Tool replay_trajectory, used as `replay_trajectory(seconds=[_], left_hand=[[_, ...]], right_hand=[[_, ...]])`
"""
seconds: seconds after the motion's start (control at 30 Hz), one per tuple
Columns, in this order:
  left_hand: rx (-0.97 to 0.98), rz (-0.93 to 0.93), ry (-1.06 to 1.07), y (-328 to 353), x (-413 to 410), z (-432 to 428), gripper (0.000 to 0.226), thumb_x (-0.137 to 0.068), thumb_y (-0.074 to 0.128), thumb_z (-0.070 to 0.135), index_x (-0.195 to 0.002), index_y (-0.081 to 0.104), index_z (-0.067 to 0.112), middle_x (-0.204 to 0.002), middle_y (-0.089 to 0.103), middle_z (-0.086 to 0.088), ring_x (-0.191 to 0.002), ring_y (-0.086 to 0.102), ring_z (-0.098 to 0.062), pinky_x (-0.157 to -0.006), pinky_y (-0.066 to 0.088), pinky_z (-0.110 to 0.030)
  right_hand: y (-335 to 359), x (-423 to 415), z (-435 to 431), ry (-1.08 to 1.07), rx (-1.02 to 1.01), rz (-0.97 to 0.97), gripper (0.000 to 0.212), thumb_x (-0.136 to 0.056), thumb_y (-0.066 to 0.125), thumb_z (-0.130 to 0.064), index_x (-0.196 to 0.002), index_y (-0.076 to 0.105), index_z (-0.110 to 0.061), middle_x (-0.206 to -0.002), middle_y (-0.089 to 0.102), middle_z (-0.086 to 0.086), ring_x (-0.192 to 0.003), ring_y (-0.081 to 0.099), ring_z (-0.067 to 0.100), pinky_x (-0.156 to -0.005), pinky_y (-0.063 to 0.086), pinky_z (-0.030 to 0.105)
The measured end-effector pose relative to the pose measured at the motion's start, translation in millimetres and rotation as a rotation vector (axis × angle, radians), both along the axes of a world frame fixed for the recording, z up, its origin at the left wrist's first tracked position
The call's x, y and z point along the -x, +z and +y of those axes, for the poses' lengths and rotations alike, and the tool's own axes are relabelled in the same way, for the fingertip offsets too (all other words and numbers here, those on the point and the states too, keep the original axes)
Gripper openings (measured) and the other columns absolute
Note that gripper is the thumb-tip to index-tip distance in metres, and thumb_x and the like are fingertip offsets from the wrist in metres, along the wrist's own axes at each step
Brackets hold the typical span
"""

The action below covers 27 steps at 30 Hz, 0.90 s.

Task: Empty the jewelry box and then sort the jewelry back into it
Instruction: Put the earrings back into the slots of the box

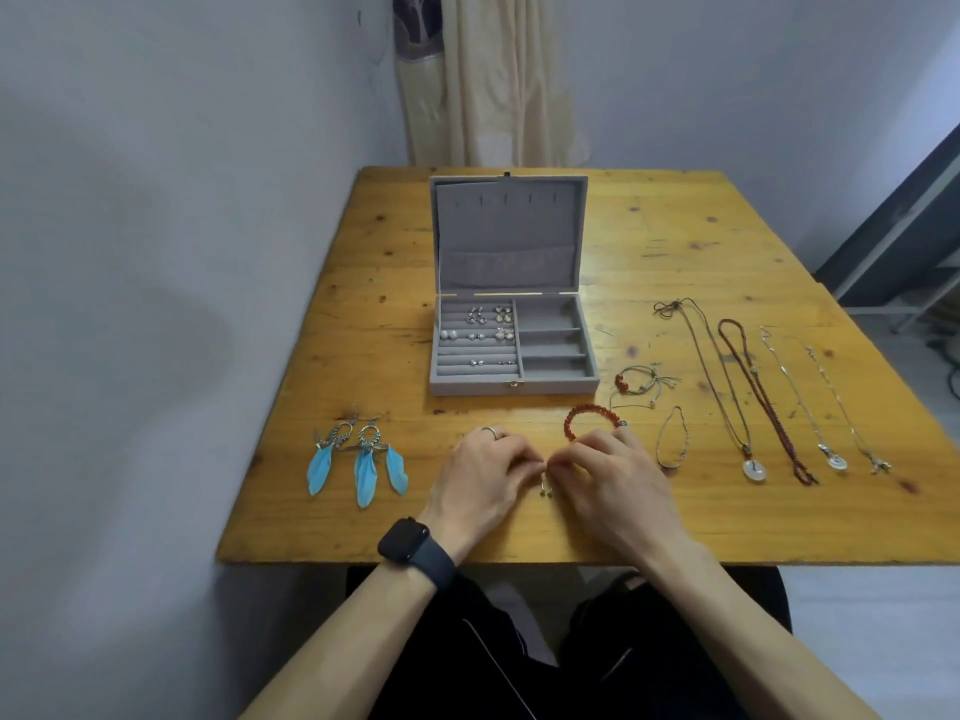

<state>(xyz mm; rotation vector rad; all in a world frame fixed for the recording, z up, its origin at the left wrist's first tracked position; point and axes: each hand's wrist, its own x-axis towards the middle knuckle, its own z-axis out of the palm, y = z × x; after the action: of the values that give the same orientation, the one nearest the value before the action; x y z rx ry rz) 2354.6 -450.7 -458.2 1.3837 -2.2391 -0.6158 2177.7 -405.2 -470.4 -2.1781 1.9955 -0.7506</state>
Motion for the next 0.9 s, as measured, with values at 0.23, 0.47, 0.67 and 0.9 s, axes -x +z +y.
replay_trajectory(seconds=[0.23, 0.47, 0.67, 0.9], left_hand=[[-0.162, 0.279, 0.119, 16, -17, -10, 0.006, -0.092, 0.070, 0.029, -0.096, 0.074, 0.027, -0.084, 0.068, 0.020, -0.082, 0.061, 0.009, -0.072, 0.045, -0.007], [-0.275, 0.586, 0.207, 33, -57, -43, 0.014, -0.089, 0.075, 0.027, -0.102, 0.079, 0.024, -0.097, 0.077, 0.012, -0.097, 0.070, -0.003, -0.090, 0.055, -0.026], [-0.256, 0.596, 0.223, 35, -81, -67, 0.012, -0.090, 0.073, 0.023, -0.099, 0.078, 0.028, -0.095, 0.077, 0.013, -0.097, 0.070, -0.004, -0.088, 0.054, -0.025], [-0.237, 0.531, 0.326, 33, -91, -95, 0.008, -0.088, 0.075, 0.022, -0.096, 0.075, 0.025, -0.094, 0.075, 0.013, -0.093, 0.066, 0.006, -0.086, 0.050, -0.017]], right_hand=[[14, -3, -16, 0.031, -0.059, -0.087, 0.012, -0.092, 0.063, -0.039, -0.095, 0.071, -0.030, -0.096, 0.064, -0.012, -0.092, 0.048, 0.011, -0.074, 0.042, 0.025], [41, -32, -75, 0.048, 0.040, -0.169, 0.012, -0.094, 0.064, -0.034, -0.100, 0.073, -0.029, -0.097, 0.068, -0.012, -0.090, 0.046, 0.010, -0.073, 0.032, 0.024], [46, -59, -122, 0.078, -0.022, -0.162, 0.014, -0.096, 0.061, -0.037, -0.100, 0.073, -0.029, -0.103, 0.068, -0.010, -0.095, 0.046, 0.011, -0.075, 0.036, 0.026], [44, -80, -143, 0.073, -0.146, 0.010, 0.021, -0.096, 0.056, -0.043, -0.105, 0.073, -0.035, -0.116, 0.062, -0.006, -0.110, 0.043, 0.021, -0.084, 0.041, 0.036]])
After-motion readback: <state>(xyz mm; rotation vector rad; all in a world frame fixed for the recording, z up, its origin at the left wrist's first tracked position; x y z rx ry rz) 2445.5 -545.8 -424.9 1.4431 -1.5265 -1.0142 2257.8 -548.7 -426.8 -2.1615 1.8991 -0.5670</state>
